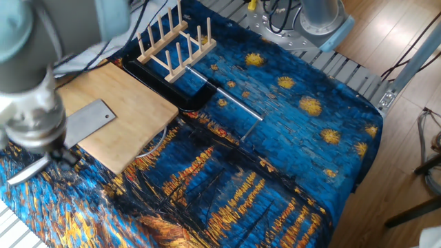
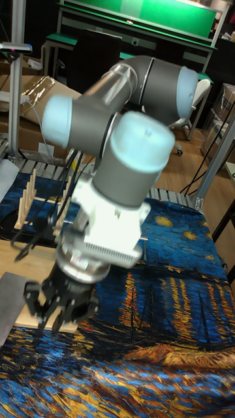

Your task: Put the knife on the knife rack

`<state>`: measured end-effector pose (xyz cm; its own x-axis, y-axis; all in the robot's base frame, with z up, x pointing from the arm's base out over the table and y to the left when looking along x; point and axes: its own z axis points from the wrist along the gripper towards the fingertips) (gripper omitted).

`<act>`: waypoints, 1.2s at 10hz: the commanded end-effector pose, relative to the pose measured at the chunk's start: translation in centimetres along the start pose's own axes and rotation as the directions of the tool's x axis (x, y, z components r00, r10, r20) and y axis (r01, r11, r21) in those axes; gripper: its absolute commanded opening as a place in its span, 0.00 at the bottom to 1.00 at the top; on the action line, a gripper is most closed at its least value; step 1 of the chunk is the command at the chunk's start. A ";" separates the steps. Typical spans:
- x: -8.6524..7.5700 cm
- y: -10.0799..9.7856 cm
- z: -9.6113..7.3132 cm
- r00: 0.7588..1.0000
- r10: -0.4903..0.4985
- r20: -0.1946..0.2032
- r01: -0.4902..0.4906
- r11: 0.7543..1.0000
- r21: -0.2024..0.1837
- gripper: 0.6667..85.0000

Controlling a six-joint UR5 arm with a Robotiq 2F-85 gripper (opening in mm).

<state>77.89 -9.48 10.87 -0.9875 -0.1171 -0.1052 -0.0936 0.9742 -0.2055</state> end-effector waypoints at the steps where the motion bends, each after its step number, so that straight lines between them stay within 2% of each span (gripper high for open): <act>1: -1.8 0.3 2.8 1.000 -0.004 0.010 0.004 1.000 -0.012 0.32; 4: -1.3 -1.2 2.1 1.000 -0.004 -0.002 0.004 1.000 0.025 0.32; 5: -1.5 -0.9 2.1 1.000 0.006 0.006 -0.007 1.000 0.014 0.35; 6: -2.0 -0.7 2.1 1.000 0.004 0.023 -0.004 1.000 0.008 0.41; 7: -2.0 -0.8 2.1 1.000 0.005 0.025 -0.006 1.000 0.009 0.46; 9: -1.6 -1.7 2.1 1.000 0.002 0.008 -0.002 0.999 0.046 0.49; 10: -1.5 -1.8 2.1 1.000 0.000 0.004 0.000 0.999 0.050 0.49; 11: -1.6 -1.7 2.1 1.000 -0.001 0.007 0.001 0.999 0.046 0.49; 12: -1.7 -1.0 2.1 1.000 0.004 0.012 -0.005 1.000 0.017 0.51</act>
<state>79.86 -11.10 9.25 -0.9862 -0.1226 -0.1116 -0.0921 0.9649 -0.2460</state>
